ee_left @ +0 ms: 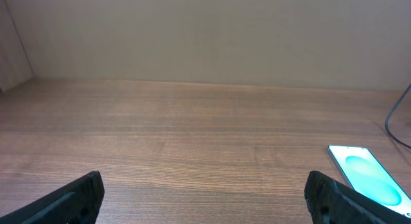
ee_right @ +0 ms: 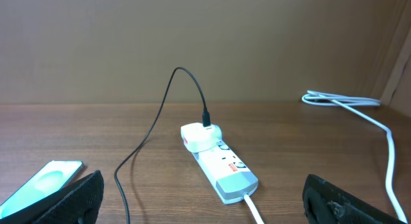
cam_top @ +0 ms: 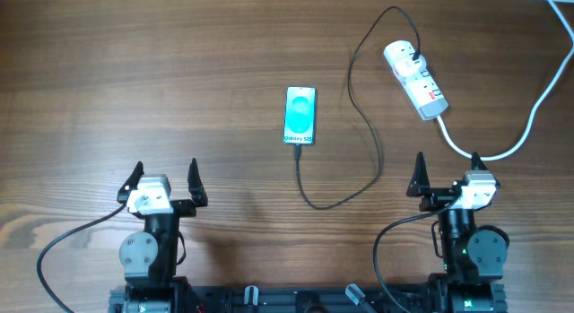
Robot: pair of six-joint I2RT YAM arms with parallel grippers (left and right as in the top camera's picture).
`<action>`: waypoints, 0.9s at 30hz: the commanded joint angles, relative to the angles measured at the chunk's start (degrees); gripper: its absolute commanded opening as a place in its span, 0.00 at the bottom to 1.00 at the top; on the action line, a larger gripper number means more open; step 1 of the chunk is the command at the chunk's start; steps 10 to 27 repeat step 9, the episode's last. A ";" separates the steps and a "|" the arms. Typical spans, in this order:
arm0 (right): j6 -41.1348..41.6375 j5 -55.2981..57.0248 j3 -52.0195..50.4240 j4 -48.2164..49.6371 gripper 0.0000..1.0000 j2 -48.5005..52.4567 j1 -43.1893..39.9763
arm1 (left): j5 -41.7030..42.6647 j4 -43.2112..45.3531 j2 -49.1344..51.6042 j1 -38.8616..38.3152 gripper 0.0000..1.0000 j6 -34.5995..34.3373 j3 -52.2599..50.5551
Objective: Plug charger to phone and switch on socket
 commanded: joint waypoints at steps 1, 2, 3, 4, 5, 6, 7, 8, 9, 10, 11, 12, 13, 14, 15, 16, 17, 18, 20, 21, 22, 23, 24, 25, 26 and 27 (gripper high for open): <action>-0.28 0.57 -0.07 0.37 1.00 -0.33 -0.24 | 0.92 -0.07 -0.50 0.42 1.00 1.27 -0.24; -0.28 0.57 -0.07 0.37 1.00 -0.33 -0.24 | 0.92 -0.07 -0.50 0.42 1.00 1.27 -0.24; -0.28 0.57 -0.07 0.37 1.00 -0.33 -0.24 | 0.92 -0.07 -0.50 0.42 1.00 1.27 -0.24; -0.28 0.57 -0.07 0.37 1.00 -0.33 -0.24 | 0.92 -0.07 -0.50 0.39 1.00 1.27 -0.24; -0.31 0.57 -0.07 0.37 1.00 -0.33 -0.24 | 0.92 -0.07 -0.50 0.39 1.00 1.27 -0.24; -0.28 0.57 -0.07 0.37 1.00 -0.33 -0.24 | 0.92 -0.07 -0.50 0.42 1.00 1.27 -0.24; -0.31 0.57 -0.07 0.37 1.00 -0.33 -0.24 | 0.92 -0.07 -0.50 0.42 1.00 1.27 -0.24; -0.31 0.57 -0.07 0.37 1.00 -0.33 -0.24 | 0.92 -0.07 -0.50 0.42 1.00 1.27 -0.24; -0.28 0.57 -0.07 0.37 1.00 -0.33 -0.24 | 0.92 -0.07 -0.50 0.42 1.00 1.27 -0.24; -0.28 0.57 -0.07 0.37 1.00 -0.33 -0.24 | 0.92 -0.07 -0.50 0.42 1.00 1.27 -0.24; -0.28 0.57 -0.07 0.37 1.00 -0.33 -0.24 | 0.92 -0.07 -0.50 0.42 1.00 1.27 -0.24; -0.28 0.57 -0.07 0.37 1.00 -0.33 -0.24 | 0.92 -0.07 -0.50 0.42 1.00 1.27 -0.24; -0.28 0.57 -0.07 0.37 1.00 -0.33 -0.24 | 0.92 -0.07 -0.50 0.42 1.00 1.27 -0.24; -0.28 0.57 -0.07 0.37 1.00 -0.33 -0.24 | 0.92 -0.07 -0.50 0.42 1.00 1.27 -0.24; -0.28 0.57 -0.07 0.37 1.00 -0.33 -0.24 | 0.92 -0.07 -0.50 0.42 1.00 1.27 -0.24; -0.28 0.57 -0.07 0.37 1.00 -0.33 -0.24 | 0.92 -0.07 -0.50 0.42 1.00 1.27 -0.24; -0.28 0.57 -0.07 0.37 1.00 -0.33 -0.24 | 0.92 -0.07 -0.50 0.42 1.00 1.27 -0.24; -0.28 0.57 -0.07 0.37 1.00 -0.33 -0.24 | 0.92 -0.07 -0.50 0.42 1.00 1.27 -0.24; -0.28 0.57 -0.07 0.37 1.00 -0.33 -0.24 | 0.92 -0.07 -0.50 0.42 1.00 1.27 -0.24; -0.28 0.57 -0.07 0.37 1.00 -0.33 -0.24 | 0.92 -0.07 -0.50 0.42 1.00 1.27 -0.24; -0.28 0.57 -0.07 0.37 1.00 -0.33 -0.24 | 0.92 -0.07 -0.50 0.42 1.00 1.27 -0.24; -0.28 0.57 -0.07 0.37 1.00 -0.33 -0.24 | 0.92 -0.07 -0.50 0.42 1.00 1.27 -0.24; -0.28 0.57 -0.07 0.37 1.00 -0.33 -0.24 | 0.92 -0.07 -0.50 0.42 1.00 1.27 -0.24; -0.28 0.57 -0.07 0.37 1.00 -0.33 -0.24 | 0.92 -0.07 -0.50 0.42 1.00 1.27 -0.24; -0.28 0.57 -0.07 0.37 1.00 -0.33 -0.24 | 0.92 -0.07 -0.50 0.42 1.00 1.27 -0.24; -0.28 0.57 -0.07 0.37 1.00 -0.33 -0.24 | 0.92 -0.07 -0.50 0.42 1.00 1.27 -0.24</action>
